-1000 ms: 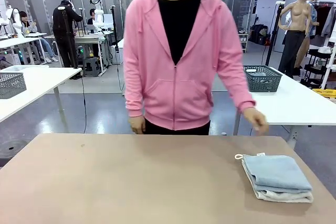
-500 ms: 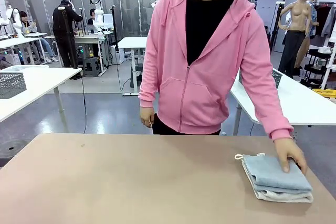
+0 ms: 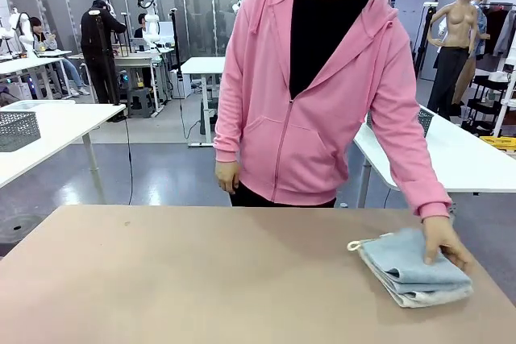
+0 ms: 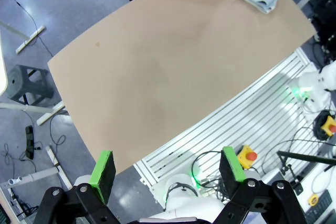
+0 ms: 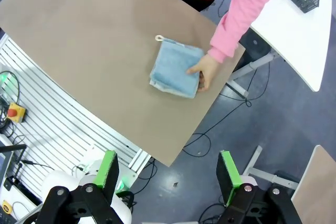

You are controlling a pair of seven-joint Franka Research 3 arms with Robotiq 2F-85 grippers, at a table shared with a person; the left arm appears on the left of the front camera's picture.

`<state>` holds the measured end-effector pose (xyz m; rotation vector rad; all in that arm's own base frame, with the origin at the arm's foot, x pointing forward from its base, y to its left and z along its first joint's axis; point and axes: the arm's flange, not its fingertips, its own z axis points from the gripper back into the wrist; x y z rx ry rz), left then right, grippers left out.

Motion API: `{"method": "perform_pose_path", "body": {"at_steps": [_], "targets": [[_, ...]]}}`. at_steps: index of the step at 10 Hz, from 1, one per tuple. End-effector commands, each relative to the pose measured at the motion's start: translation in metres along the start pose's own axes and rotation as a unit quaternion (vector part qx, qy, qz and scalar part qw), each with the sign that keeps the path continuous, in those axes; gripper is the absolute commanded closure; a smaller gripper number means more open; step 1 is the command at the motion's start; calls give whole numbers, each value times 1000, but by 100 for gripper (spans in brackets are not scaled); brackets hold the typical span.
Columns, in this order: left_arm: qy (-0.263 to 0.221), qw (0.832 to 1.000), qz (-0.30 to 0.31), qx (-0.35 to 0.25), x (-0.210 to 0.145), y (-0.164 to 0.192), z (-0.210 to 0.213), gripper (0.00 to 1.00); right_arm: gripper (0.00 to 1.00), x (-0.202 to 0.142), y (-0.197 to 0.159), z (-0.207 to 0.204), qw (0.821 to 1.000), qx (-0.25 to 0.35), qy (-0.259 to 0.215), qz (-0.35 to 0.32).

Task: Fold the towels and place them in the basket.
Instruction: Stack the folded Towel with hook on the right side of the table.

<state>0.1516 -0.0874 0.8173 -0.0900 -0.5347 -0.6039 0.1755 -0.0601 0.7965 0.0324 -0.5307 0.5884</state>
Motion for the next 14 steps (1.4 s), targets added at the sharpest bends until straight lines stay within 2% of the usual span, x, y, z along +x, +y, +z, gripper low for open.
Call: {"method": "perform_pose_path", "body": {"at_steps": [1, 14], "targets": [[-1, 1000, -4, 1, 0, 0, 2, 0, 7, 1, -1, -2, 1000, -6, -1, -8], [-1, 1000, -4, 1, 0, 0, 2, 0, 7, 1, -1, -2, 1000, -6, -1, -8]]}}
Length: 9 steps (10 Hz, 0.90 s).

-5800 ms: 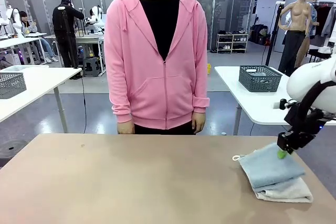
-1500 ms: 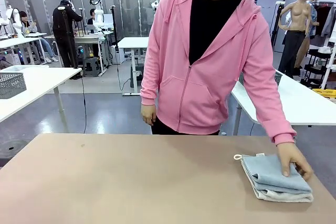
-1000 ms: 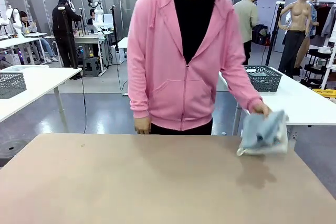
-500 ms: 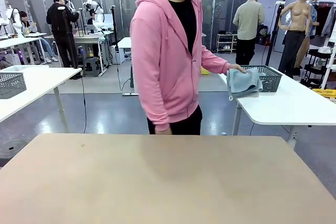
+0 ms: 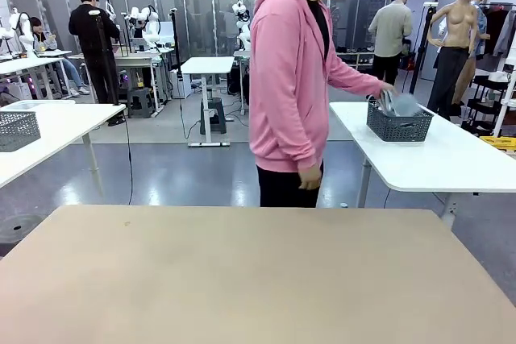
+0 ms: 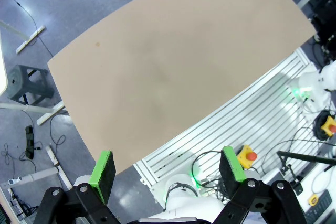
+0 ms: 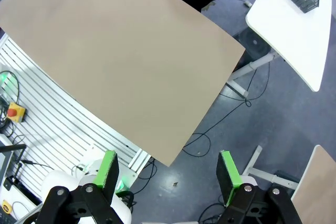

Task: Fold the towels and place them in the basket.
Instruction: Stack the folded Towel with hook on the right side of the table.

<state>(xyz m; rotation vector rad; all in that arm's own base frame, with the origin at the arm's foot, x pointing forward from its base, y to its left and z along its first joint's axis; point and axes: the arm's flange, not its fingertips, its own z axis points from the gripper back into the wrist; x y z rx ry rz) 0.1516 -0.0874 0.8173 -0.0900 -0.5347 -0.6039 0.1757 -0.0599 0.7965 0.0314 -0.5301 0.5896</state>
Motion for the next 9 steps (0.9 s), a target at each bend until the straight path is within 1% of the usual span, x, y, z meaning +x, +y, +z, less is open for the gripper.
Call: {"method": "perform_pose_path", "body": {"at_steps": [1, 9], "targets": [[-1, 1000, -4, 1, 0, 0, 2, 0, 7, 1, -1, -2, 1000, -6, -1, -9], [-1, 1000, -4, 1, 0, 0, 2, 0, 7, 1, -1, -2, 1000, -6, -1, -9]]}}
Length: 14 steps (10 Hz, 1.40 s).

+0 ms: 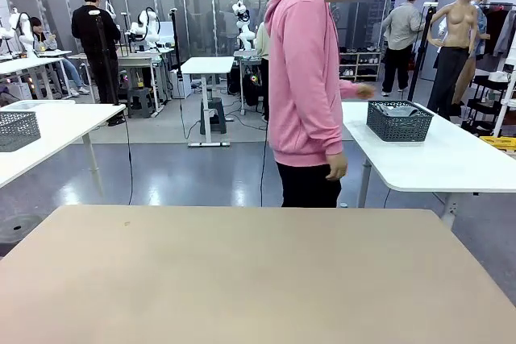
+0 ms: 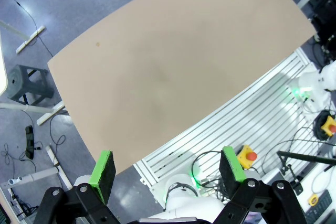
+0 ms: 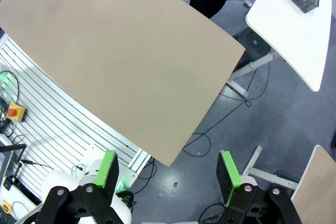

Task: Fold the towels and place them in the basket.
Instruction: Stack the folded Towel with hook on the right side of the table.

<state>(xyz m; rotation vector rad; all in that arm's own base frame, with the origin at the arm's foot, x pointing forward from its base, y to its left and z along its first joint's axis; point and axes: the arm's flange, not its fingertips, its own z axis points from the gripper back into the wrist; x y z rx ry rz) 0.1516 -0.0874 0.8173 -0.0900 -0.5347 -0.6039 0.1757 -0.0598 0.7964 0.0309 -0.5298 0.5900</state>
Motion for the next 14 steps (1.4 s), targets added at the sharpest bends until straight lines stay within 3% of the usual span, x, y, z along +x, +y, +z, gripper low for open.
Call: {"method": "perform_pose_path", "body": {"at_steps": [1, 14], "targets": [[-1, 1000, -4, 1, 0, 0, 2, 0, 7, 1, -1, -2, 1000, -6, -1, -9], [-1, 1000, -4, 1, 0, 0, 2, 0, 7, 1, -1, -2, 1000, -6, -1, -9]]}}
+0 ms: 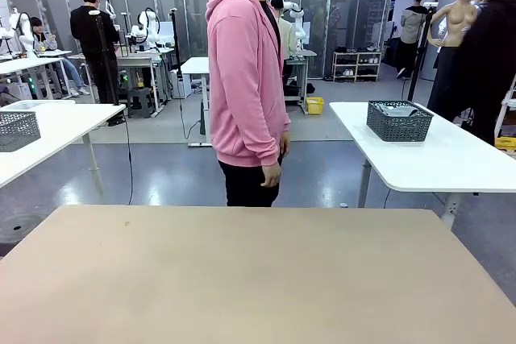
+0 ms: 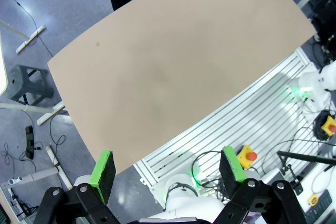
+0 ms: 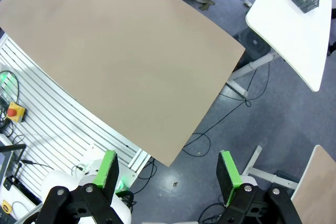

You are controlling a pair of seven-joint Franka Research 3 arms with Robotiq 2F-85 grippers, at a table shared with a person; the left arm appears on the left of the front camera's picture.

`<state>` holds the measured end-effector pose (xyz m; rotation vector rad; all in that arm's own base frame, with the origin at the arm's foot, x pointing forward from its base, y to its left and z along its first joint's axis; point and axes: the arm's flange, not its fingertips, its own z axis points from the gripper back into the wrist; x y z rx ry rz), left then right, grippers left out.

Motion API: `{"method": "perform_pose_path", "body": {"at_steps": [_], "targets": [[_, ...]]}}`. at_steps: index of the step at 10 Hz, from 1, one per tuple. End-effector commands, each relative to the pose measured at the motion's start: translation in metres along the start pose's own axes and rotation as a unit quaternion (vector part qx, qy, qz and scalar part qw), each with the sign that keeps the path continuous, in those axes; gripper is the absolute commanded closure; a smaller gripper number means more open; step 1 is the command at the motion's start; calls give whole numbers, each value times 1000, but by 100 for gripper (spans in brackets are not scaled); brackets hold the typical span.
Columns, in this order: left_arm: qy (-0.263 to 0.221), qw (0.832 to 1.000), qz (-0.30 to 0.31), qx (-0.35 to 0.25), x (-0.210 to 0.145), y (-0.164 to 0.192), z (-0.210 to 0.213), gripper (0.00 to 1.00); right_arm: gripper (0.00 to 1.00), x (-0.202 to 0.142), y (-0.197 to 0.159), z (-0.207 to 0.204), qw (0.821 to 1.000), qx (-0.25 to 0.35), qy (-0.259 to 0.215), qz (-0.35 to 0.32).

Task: Fold the towels and place them in the basket.
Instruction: Stack the folded Towel with hook on the right side of the table.

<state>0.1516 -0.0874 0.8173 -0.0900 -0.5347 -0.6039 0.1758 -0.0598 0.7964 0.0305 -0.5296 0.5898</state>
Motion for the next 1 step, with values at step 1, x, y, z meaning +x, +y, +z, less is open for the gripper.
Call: {"method": "perform_pose_path", "body": {"at_steps": [1], "targets": [[-1, 1000, -4, 1, 0, 0, 2, 0, 7, 1, -1, -2, 1000, -5, -1, -9]]}}
